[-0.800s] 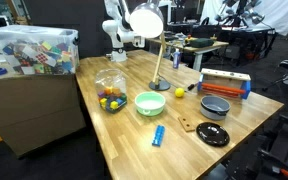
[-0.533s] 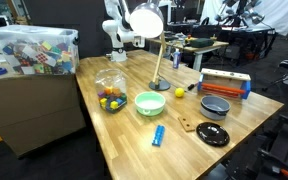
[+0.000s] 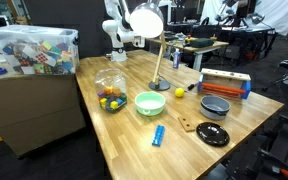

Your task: Pick up the black lid from the table and put it on the grey food storage container.

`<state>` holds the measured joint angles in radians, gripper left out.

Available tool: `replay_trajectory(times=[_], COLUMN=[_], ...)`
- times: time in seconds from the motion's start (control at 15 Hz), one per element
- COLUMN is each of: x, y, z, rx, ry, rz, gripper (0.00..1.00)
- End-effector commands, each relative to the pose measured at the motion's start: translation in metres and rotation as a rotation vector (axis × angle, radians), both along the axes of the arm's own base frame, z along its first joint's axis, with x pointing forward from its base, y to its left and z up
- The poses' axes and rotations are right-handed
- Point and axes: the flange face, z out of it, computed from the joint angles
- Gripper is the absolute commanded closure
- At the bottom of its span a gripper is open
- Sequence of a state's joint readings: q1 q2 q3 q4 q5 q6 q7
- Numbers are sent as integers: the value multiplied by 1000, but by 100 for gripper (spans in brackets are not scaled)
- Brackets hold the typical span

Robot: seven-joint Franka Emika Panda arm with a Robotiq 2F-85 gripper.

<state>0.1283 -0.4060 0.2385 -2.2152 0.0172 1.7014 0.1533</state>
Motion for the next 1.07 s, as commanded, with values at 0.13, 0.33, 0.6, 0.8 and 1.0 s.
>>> replay_trajectory(times=[0.13,0.33,0.6,0.8,1.0], x=[26,26,26,28,38], y=[16,16,16,14,9], z=[-60,-67,-62,-63,-87], rx=[102,72,76,86,94], ry=[139,149,138,124,118], rz=[-19,-19,-21,-56,-142], gripper=[0,0,0,0,0])
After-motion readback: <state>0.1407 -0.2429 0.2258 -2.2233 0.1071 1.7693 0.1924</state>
